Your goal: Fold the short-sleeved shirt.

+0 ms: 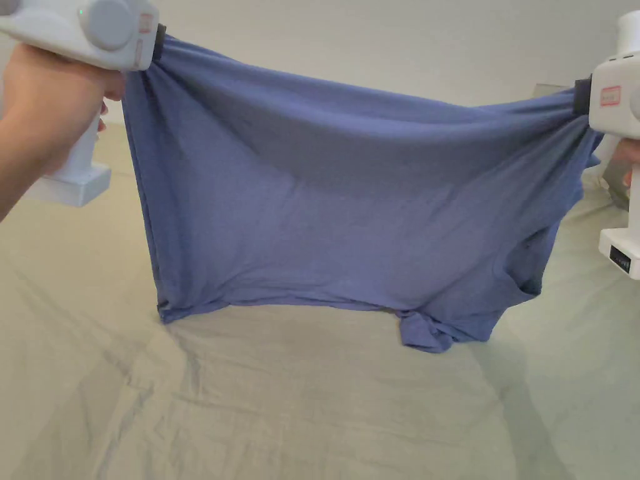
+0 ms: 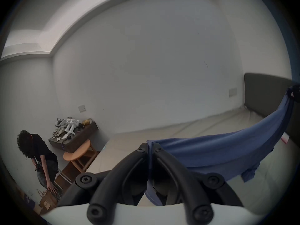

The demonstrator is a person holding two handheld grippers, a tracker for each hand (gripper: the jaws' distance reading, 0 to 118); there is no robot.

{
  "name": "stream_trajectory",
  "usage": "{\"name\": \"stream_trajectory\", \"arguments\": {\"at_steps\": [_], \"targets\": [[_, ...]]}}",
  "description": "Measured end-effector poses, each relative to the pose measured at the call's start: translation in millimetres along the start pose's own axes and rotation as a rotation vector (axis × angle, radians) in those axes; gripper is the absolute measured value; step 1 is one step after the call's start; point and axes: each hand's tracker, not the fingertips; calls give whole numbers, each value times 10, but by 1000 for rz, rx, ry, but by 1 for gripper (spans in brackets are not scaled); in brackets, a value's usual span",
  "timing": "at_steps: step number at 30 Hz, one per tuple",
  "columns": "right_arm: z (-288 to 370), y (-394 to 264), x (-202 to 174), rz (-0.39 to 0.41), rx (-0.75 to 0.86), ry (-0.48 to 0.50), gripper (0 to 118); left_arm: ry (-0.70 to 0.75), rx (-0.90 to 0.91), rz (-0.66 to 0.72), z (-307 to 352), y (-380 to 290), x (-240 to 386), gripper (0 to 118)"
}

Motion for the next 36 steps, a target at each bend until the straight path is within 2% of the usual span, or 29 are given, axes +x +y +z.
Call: {"name": "stream_trajectory", "arguments": {"at_steps": [2,3,6,11,16,19,23,28,36], "targets": [[-5,-308,-49,-3,-52,37,4,-9,-30,-11,-37,-351,54,0],[31,-430,-43,-39,-58,61,4,-14,-46,-12,43,-486,87,0],[269,-900,-107,-73,-103,110,4,-44,-104,-35,176,-1000,146,0],[832,-1740,-214,-24,-243,142,4,-101,-221,-140,760,-1893,305,0],[1636,-2523,-323,-33,-364,213,4,-178,-380,-135,1539,-2850,416,0],[2069,-3029,-419,21,-462,224,4,-207,-500,-205,1895,-3478,460,0],[2368,-3688,-406,1,-612,283,4,-271,-639,-262,2354,-4100,460,0],[2695,-4150,-342,0,-740,276,4,-310,-710,-348,2774,-4435,452,0],[3140,-4361,-322,52,-911,316,4,-357,-761,-455,3120,-4575,407,0]]}}
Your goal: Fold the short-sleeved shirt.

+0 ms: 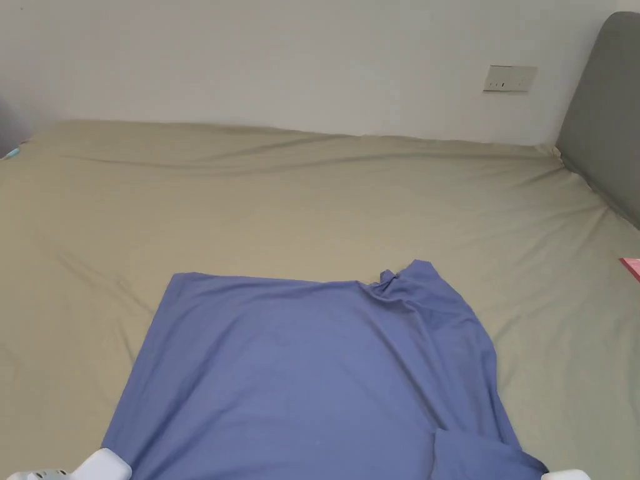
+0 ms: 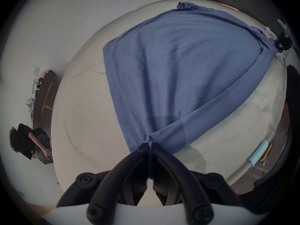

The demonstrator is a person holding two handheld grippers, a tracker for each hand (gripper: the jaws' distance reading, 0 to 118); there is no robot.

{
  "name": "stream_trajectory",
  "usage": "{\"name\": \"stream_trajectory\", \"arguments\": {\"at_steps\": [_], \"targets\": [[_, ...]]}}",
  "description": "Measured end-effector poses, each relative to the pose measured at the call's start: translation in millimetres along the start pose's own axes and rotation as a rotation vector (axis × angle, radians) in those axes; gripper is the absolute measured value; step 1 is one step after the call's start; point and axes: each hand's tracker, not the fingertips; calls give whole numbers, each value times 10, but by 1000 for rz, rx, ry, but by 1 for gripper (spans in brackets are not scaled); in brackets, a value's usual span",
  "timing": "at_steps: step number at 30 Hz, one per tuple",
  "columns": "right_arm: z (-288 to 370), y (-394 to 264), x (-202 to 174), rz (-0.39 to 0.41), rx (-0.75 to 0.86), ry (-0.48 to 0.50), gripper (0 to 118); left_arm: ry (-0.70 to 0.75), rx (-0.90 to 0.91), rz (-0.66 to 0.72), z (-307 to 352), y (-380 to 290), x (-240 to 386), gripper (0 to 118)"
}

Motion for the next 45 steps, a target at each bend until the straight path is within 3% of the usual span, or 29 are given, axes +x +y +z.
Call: {"name": "stream_trajectory", "arguments": {"at_steps": [6,9,10,11,12,13,14,16,18,22,25,27,29,30,31,34,37,45], "targets": [[-323,-22,-85,7,-43,-13,4,-21,-45,-1,-154,-47,44,0],[-403,-44,-154,17,-26,-43,11,-19,-53,-13,-128,2,50,4],[-347,-21,-160,21,-20,-63,30,-20,-48,-10,-99,9,30,17],[-260,27,-135,24,-14,-126,57,-16,-38,14,-61,22,3,42],[-176,56,-102,28,8,-158,85,-11,-31,50,-2,47,-42,77],[-63,110,-59,15,54,-139,101,-19,-3,97,71,77,-97,113],[119,196,-9,-19,128,-126,101,-42,65,146,197,117,-156,118],[486,369,45,-76,255,-110,101,-79,219,237,549,257,-243,113],[921,550,-3,-79,428,-97,101,-12,409,315,957,434,-309,113],[1704,822,-318,-49,725,-162,100,135,744,461,1793,761,-306,112],[2108,909,-634,-67,883,-145,96,277,903,551,2228,940,-176,102],[2280,901,-835,-35,970,-125,93,306,966,549,2412,1020,-59,94],[2376,888,-1026,-23,1045,-152,59,340,1014,538,2502,1070,61,41],[2408,883,-1112,-11,1073,-173,34,356,1027,525,2530,1092,120,19],[2425,877,-1177,6,1098,-186,7,363,1043,514,2534,1104,167,9],[2433,904,-1347,84,1091,-235,2,351,1032,490,2582,1160,262,0],[2404,895,-1401,106,1095,-230,2,334,1037,474,2612,1184,298,0],[2276,963,-1349,90,1061,-205,2,322,985,434,2520,1134,259,0]]}}
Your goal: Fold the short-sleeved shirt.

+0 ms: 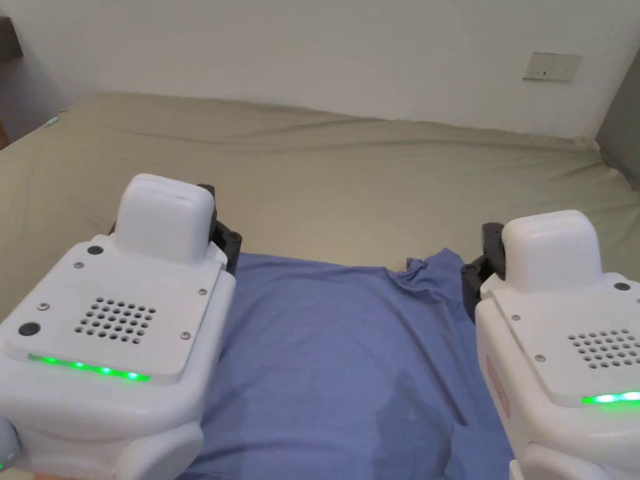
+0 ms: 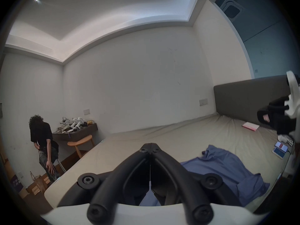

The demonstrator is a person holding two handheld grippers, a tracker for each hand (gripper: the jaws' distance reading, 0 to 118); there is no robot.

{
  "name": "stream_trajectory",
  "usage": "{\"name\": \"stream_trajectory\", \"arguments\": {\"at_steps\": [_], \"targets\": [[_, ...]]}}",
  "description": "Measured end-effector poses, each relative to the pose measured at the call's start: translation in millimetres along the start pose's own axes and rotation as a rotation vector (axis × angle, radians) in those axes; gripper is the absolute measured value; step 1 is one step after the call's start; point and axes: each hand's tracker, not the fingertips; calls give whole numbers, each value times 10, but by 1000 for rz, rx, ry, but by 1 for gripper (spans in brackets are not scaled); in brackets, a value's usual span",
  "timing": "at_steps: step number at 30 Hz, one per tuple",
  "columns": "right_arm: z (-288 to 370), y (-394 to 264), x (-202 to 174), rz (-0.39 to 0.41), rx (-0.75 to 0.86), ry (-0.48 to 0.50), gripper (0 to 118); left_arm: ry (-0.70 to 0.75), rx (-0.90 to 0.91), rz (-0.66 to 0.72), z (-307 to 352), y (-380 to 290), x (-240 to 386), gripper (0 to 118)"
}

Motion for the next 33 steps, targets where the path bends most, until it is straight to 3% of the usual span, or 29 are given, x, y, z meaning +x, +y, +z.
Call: {"name": "stream_trajectory", "arguments": {"at_steps": [3,8,10,12,14,15,16,21,22,23,24,25,27,30,33], "targets": [[-34,-84,6,3,-21,6,2,-50,-122,-9,-104,-376,-103,0],[-80,-299,84,20,-100,25,2,-69,-499,15,-273,-1461,-473,0],[-117,-386,136,9,-141,30,2,-94,-662,79,-309,-1936,-666,18],[-146,-471,192,-6,-180,29,2,-50,-812,121,-293,-2370,-817,29],[-178,-540,221,-5,-206,23,2,-33,-885,114,-227,-2628,-876,87],[-187,-575,237,-2,-222,17,2,-32,-906,103,-187,-2711,-880,107],[-202,-604,246,-1,-236,13,2,-38,-901,99,-159,-2744,-876,114],[-285,-713,276,-28,-300,4,2,-34,-906,87,-214,-2898,-837,112],[-292,-719,275,-31,-306,2,2,-22,-919,76,-224,-2897,-823,104],[-284,-719,278,-35,-315,0,2,-27,-921,67,-233,-2904,-819,91],[-276,-718,279,-39,-316,-1,2,-30,-919,59,-232,-2906,-812,69],[-272,-719,279,-41,-315,-2,2,-34,-918,54,-231,-2907,-805,37],[-259,-719,282,-36,-319,-7,2,-98,-914,89,-238,-2912,-770,6],[-263,-760,311,-36,-332,-14,2,-82,-904,83,-257,-2887,-753,4],[-225,-867,392,-40,-367,-36,2,-68,-865,197,-217,-2763,-815,4]]}}
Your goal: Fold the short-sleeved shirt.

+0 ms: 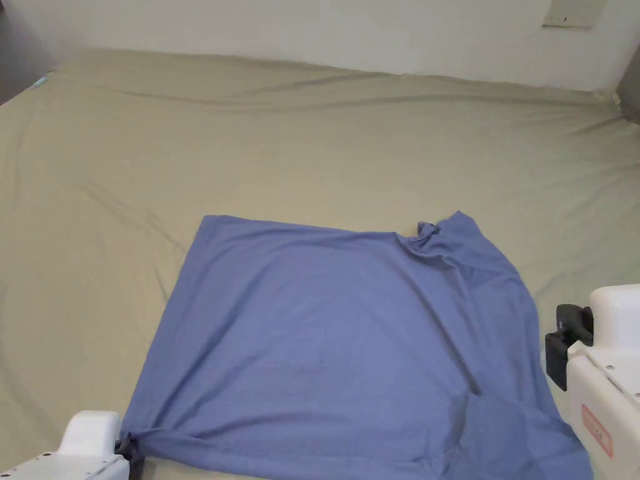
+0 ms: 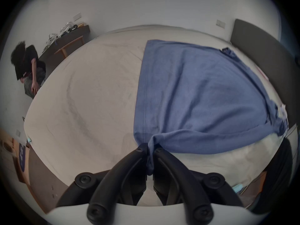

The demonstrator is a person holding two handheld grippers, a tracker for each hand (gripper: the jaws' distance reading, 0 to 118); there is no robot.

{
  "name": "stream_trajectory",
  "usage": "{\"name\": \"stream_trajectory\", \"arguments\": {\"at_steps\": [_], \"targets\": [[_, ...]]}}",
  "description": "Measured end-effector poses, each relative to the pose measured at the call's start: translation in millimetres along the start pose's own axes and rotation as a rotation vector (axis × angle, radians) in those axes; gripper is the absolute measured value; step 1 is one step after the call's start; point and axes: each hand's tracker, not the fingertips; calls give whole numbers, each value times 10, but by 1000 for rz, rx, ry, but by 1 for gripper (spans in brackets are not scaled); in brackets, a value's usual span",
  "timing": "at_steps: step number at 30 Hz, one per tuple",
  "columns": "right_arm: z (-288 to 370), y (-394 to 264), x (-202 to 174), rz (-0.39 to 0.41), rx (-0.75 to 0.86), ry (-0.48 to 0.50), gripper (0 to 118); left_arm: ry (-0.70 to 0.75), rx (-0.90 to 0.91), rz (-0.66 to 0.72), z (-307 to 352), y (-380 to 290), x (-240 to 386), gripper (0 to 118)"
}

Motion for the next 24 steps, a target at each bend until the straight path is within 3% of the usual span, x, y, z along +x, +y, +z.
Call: {"name": "stream_trajectory", "arguments": {"at_steps": [3,4,6,9,13,21,23,24], "targets": [[-75,-250,158,-11,-95,-3,6,9,18,-19,128,64,33,4],[-120,-367,221,-33,-131,7,28,10,29,-21,171,82,41,4],[-225,-659,368,-81,-240,24,85,9,39,-6,212,118,35,4],[-407,-1212,521,-119,-451,48,99,26,41,8,232,140,49,4],[-467,-1759,580,-133,-605,48,100,55,6,8,200,117,58,4],[-682,-1892,419,-100,-616,100,98,78,-35,7,130,103,93,4],[-762,-1893,393,-103,-631,135,77,82,-36,7,132,117,101,4],[-783,-1898,383,-106,-622,154,50,84,-39,7,128,119,104,4]]}}
